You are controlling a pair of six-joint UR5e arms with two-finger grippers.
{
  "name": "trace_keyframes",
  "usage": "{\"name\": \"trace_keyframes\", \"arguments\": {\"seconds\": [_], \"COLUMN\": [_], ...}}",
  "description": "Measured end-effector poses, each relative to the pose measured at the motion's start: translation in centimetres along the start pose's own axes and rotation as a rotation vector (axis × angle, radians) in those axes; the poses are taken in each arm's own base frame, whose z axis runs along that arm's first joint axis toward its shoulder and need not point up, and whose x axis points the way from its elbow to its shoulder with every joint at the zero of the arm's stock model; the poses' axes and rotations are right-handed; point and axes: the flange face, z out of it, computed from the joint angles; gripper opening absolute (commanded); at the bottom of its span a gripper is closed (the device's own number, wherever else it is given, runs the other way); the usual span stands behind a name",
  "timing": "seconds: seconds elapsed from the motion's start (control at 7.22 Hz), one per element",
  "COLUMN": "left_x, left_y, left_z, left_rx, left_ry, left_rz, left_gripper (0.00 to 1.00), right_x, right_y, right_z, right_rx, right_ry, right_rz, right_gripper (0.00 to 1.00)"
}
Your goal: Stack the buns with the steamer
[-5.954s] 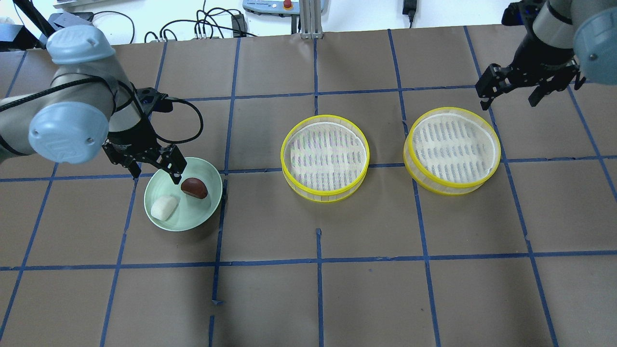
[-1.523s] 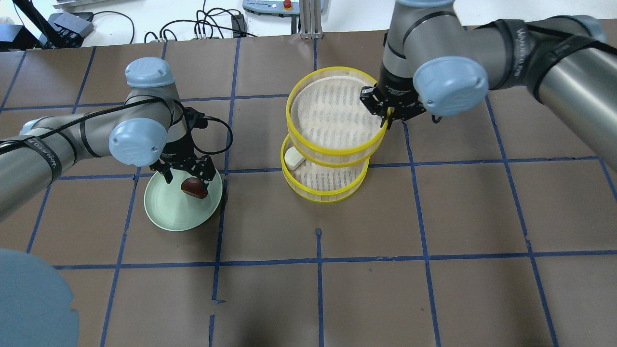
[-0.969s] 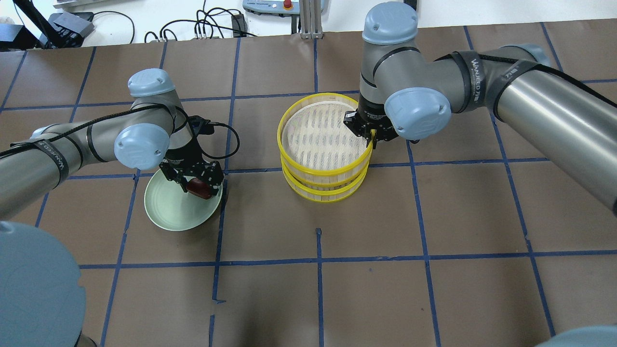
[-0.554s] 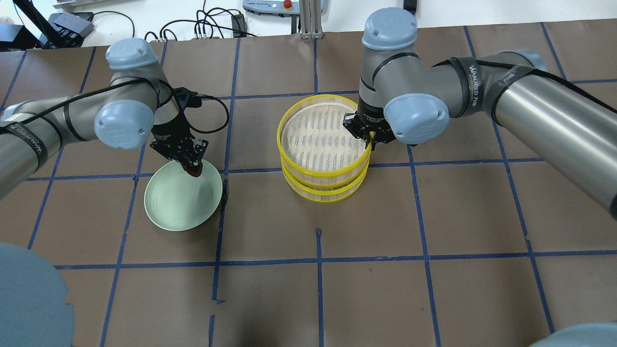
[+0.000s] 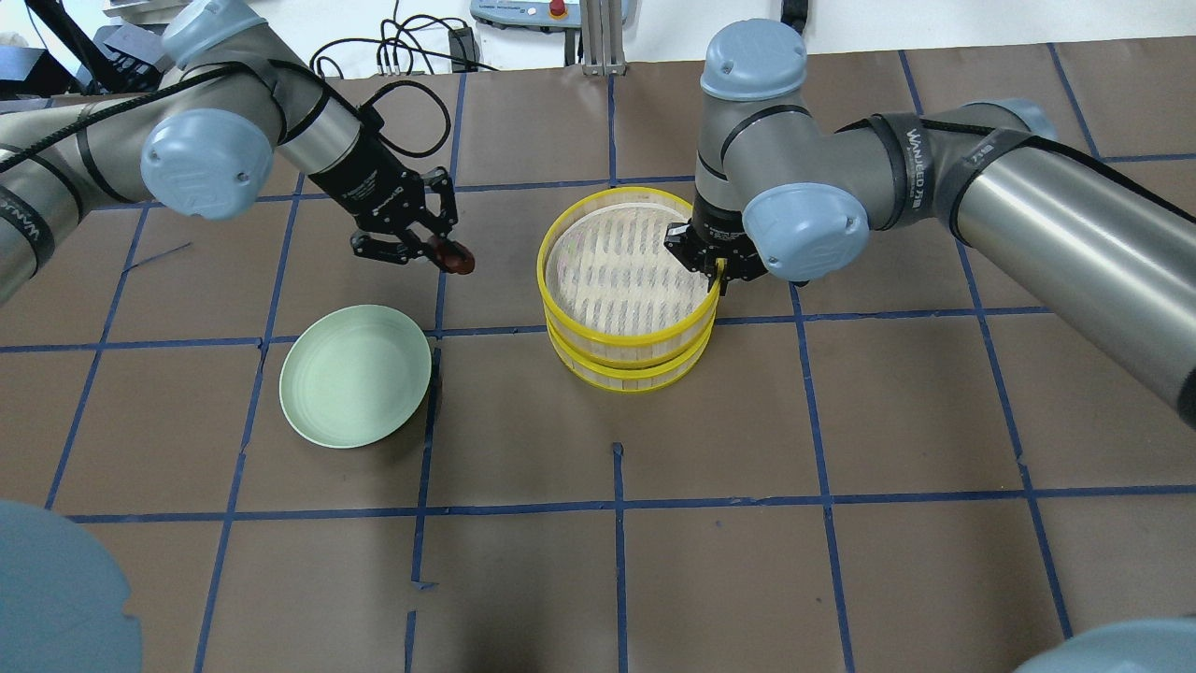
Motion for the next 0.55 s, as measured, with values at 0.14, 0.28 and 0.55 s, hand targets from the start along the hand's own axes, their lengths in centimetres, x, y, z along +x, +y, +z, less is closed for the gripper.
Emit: {"name": "trace_keyframes", "arguments": {"seconds": [0.14, 0.28, 0.55], "left_x": [2.0, 3.7, 5.4], "left_y": [1.7, 3.1, 4.2], "left_z": [0.8, 1.7, 2.8], "left_rx": [-0.063, -0.106, -0.136], "left_ry": [0.072, 0.109, 0.145], "left_rz": [-0.132, -0.224, -0.313], "left_gripper": [0.37, 0.43, 1.00], "right_x": [0.0, 0.1, 0.5], "right_y": [0.1, 0.2, 0.4], "right_z": [0.0, 0.2, -0.2], "right_rx": [-0.002, -0.006, 0.003], "right_ry": [0.001, 0.005, 0.010], "right_rz": [0.002, 0.002, -0.015], "right_gripper": [0.82, 0.91, 0.97]}}
